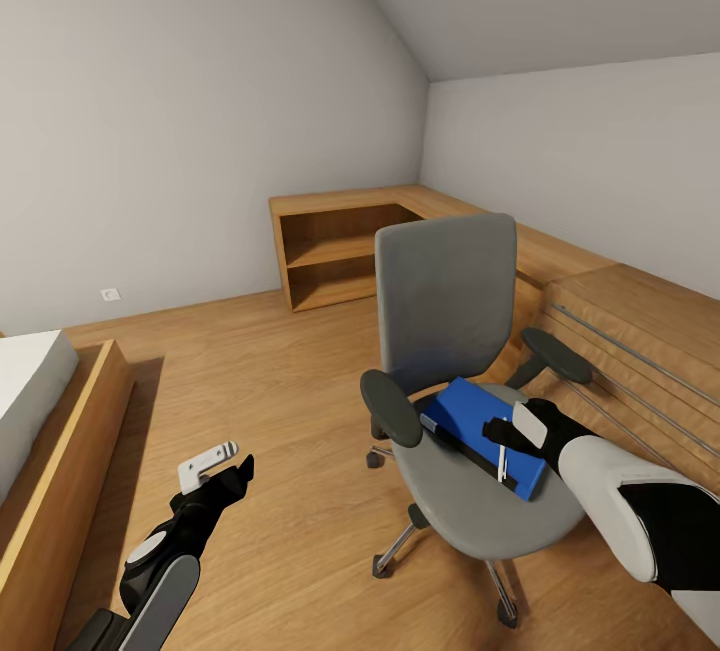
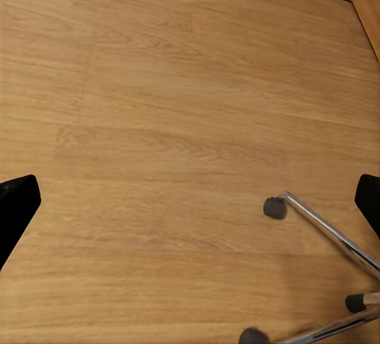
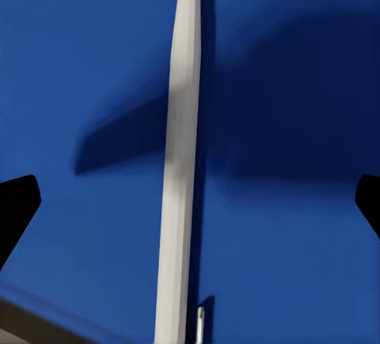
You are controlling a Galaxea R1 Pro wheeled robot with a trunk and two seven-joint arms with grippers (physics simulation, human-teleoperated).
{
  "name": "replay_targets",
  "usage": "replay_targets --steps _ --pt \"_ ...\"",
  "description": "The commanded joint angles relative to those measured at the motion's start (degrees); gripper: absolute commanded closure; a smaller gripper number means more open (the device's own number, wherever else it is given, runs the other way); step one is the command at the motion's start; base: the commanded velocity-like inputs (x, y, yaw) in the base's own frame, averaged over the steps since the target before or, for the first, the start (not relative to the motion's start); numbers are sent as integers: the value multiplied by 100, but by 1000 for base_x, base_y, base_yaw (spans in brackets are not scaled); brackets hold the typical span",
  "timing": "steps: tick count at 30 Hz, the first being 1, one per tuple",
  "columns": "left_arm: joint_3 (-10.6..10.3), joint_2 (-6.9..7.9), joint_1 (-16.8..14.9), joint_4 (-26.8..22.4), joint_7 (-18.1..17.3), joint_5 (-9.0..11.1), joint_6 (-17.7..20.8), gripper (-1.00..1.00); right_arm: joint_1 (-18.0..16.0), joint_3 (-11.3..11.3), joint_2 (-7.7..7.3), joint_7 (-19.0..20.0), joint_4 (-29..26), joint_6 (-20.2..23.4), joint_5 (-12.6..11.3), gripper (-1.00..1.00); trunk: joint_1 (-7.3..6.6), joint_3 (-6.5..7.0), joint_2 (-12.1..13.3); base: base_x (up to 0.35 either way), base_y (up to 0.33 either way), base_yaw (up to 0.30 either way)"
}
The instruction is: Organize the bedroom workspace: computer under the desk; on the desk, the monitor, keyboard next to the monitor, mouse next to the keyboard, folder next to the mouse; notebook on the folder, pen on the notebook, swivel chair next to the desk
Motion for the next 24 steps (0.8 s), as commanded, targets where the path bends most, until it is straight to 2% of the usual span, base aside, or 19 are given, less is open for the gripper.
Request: replay_targets --steps 1,24 --pt "-11 6 -6 -9 47 35 11 -100 -1 48 -2 -31 -13 25 -61 -100 -1 -5 -2 0 0 0" --pt "-19 2 -4 -9 39 35 11 -100 -1 55 4 -214 -13 -79 -60 -100 -1 -5 -2 0 0 0"
